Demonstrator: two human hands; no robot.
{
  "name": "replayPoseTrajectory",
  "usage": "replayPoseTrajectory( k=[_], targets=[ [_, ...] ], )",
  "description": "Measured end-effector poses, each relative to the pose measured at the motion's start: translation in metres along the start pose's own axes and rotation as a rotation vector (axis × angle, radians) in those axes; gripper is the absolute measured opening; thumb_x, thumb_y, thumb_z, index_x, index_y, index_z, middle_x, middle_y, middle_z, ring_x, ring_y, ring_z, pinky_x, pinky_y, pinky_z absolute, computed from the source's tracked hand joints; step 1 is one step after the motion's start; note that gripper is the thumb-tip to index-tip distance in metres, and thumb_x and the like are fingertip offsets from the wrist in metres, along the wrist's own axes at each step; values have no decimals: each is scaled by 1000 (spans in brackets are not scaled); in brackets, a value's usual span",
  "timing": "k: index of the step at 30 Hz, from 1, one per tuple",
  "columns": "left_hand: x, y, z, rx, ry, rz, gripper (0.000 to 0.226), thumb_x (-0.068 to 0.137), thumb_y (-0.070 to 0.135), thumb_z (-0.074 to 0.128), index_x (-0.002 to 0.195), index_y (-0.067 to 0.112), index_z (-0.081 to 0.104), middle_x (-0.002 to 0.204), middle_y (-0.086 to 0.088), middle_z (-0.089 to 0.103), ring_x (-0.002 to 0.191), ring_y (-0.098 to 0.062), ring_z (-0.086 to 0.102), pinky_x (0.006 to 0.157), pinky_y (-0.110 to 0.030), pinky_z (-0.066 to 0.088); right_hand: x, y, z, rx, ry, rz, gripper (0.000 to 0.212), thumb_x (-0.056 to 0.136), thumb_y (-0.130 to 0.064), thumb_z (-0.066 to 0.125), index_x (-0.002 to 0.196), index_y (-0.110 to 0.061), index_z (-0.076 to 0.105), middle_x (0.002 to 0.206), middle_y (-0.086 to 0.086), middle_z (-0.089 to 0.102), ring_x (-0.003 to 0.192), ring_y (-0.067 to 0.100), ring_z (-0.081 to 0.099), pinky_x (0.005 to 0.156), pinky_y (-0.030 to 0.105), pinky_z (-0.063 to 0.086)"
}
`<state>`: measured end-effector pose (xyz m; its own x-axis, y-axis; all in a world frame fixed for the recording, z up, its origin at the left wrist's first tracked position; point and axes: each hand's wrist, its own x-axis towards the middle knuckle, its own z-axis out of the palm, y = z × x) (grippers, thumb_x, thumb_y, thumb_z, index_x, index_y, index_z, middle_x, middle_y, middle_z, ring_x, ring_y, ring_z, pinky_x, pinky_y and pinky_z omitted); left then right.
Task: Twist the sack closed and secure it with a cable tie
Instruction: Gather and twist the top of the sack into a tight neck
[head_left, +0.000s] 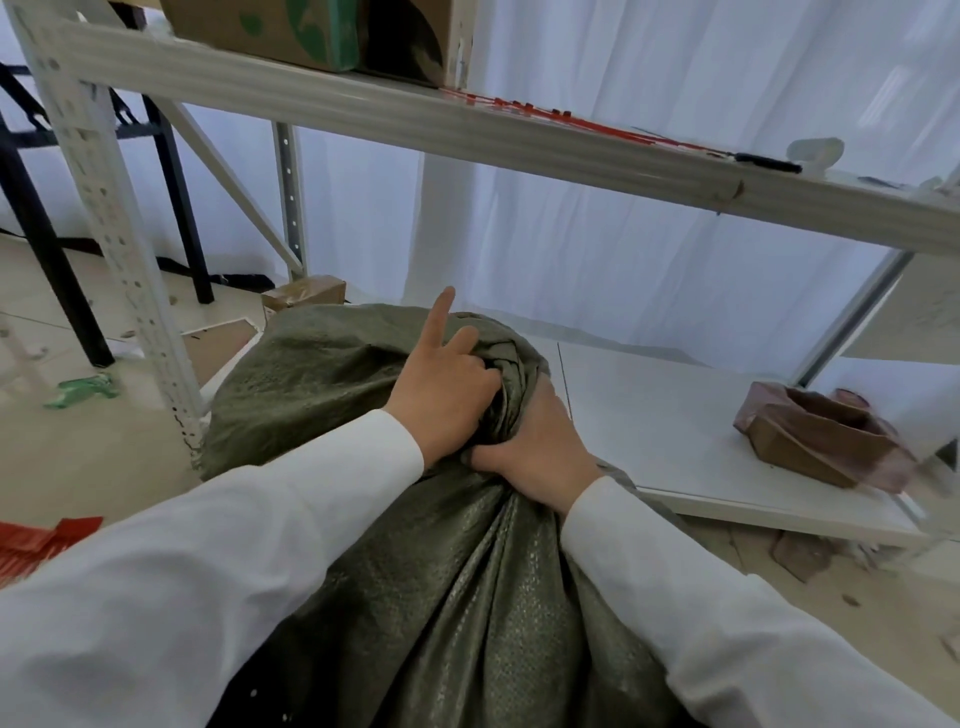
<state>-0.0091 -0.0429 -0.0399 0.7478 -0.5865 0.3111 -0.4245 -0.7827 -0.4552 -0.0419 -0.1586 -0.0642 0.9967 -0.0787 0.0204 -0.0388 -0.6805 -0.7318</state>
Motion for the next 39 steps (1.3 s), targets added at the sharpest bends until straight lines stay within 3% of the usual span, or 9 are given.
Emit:
replayPoseTrajectory(
  k=[5, 7, 10, 17, 22, 30, 34, 37, 39],
  targets=[
    [-7, -2, 1, 34, 125, 132, 11, 77, 11, 56, 76, 18, 64, 58, 8, 52, 99, -19, 51, 108, -56, -12, 17, 2, 0, -85, -102, 31, 81, 37, -58, 70, 108, -19, 58, 101, 1, 65, 95, 22, 62, 85, 42, 52],
    [-12, -9, 1, 46, 252, 148, 9, 63, 12, 68, 63, 20, 63, 50, 10, 53, 82, -18, 59, 107, -61, 9, 17, -4, -4, -72, -143, 22, 48, 54, -42, 74, 94, -16, 64, 95, 5, 68, 91, 25, 64, 83, 43, 52],
    [-19, -15, 12, -24, 306, 129, 21, 60, 18, 69, 81, 22, 67, 72, 8, 66, 91, -19, 64, 103, -65, 16, 19, -4, -4, 66, -157, 39, 23, 62, -23, 74, 81, -11, 69, 92, 12, 71, 90, 29, 65, 84, 45, 52],
    [-30, -20, 19, -92, 226, 46, 98, 56, 46, 77, 139, 21, 30, 140, -3, 47, 134, -23, 37, 111, -55, 1, 25, 12, 3, 439, -221, 163, 46, 45, -27, 75, 89, -15, 74, 95, 10, 74, 96, 29, 67, 94, 50, 50],
    [-30, -26, 31, -158, 103, 12, 117, 67, 47, 72, 141, 30, -17, 158, 0, 13, 147, -21, 8, 111, -52, -13, 28, 22, 5, 437, -304, 196, 58, 40, -25, 78, 97, -13, 72, 101, 14, 72, 99, 33, 66, 95, 50, 50],
    [-14, -28, 15, -282, -6, 28, 39, 90, 29, 44, 128, 36, 44, 121, 12, 60, 129, -11, 42, 107, -55, -21, 27, 20, 0, 308, -351, 87, 47, 45, -29, 76, 90, -16, 72, 99, 12, 72, 97, 29, 66, 95, 48, 49],
    [-10, -32, 5, -189, -53, -6, 31, 92, 23, 38, 119, 34, 51, 106, 12, 63, 116, -14, 50, 108, -60, -17, 23, 10, 2, 87, -206, -8, 76, 47, -47, 79, 116, -25, 56, 109, 0, 67, 102, 21, 62, 97, 44, 47],
    [-10, -29, 5, -161, -107, -32, 30, 92, 25, 39, 118, 33, 50, 101, 13, 64, 112, -16, 52, 109, -62, -13, 11, 0, 1, -47, -10, -196, 101, 63, -34, 81, 142, -24, 19, 129, 2, 42, 117, 17, 46, 99, 32, 39],
    [-10, -25, 8, -144, -125, -50, 32, 91, 23, 41, 121, 32, 49, 98, 11, 66, 112, -16, 51, 109, -63, -11, 3, -9, 5, -236, 35, -339, 98, 66, -33, 79, 144, -24, 20, 131, 3, 41, 121, 20, 43, 99, 33, 38]
  ],
)
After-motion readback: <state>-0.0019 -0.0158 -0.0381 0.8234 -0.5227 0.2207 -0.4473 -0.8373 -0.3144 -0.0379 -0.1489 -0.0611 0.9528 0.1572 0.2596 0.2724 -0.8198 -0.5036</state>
